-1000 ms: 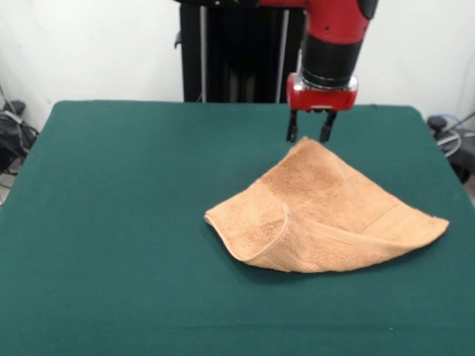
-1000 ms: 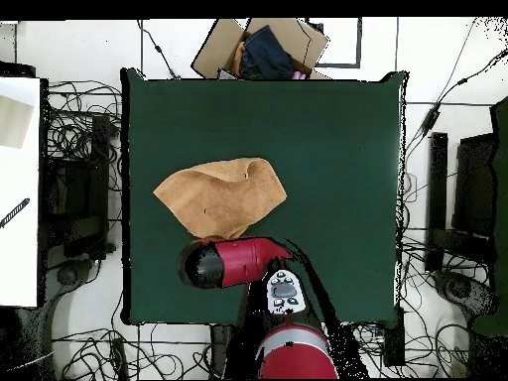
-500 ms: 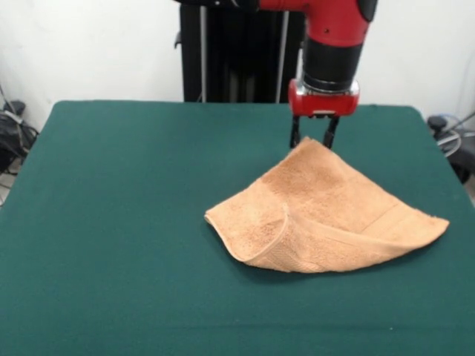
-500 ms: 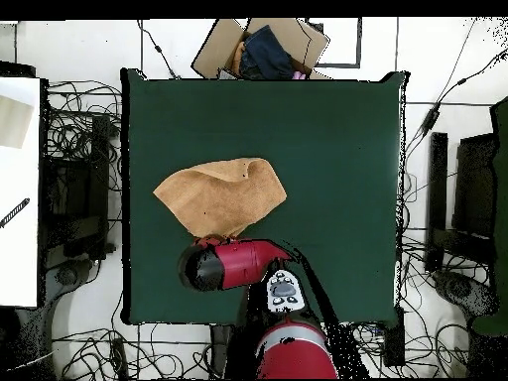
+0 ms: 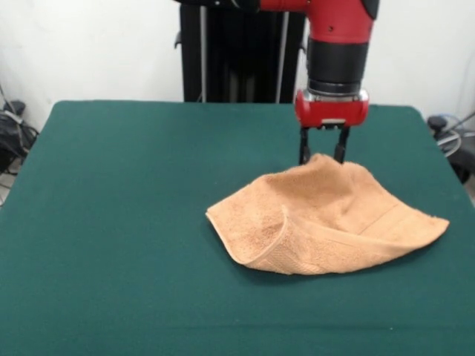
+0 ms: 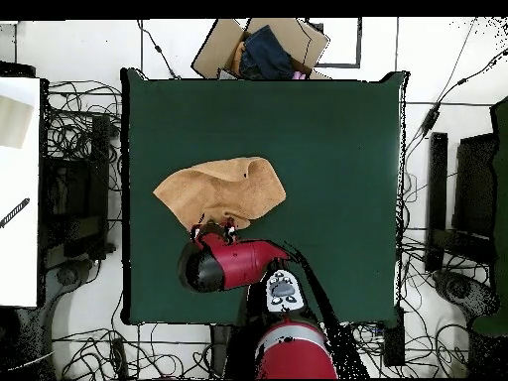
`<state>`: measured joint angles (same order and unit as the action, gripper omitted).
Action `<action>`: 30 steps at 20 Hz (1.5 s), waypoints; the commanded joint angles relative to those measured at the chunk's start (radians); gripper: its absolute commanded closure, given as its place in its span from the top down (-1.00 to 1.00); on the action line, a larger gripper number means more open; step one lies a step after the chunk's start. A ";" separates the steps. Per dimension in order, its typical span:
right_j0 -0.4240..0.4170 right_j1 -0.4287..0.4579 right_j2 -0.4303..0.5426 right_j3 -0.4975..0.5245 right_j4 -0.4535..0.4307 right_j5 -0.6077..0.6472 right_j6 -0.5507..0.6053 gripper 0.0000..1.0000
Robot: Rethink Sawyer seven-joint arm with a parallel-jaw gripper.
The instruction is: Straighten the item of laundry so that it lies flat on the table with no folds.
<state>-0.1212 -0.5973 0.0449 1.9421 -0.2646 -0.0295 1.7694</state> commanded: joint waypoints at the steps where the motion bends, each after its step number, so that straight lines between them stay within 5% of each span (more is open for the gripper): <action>1: 0.004 0.017 -0.010 0.003 -0.044 -0.150 0.146 1.00; 16: -0.056 -0.004 0.047 0.051 -0.052 -0.092 0.125 1.00; 30: -0.080 -0.329 0.132 0.091 0.072 0.290 0.077 1.00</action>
<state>-0.1880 -0.8072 0.0661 1.9999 -0.2477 0.0991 1.7694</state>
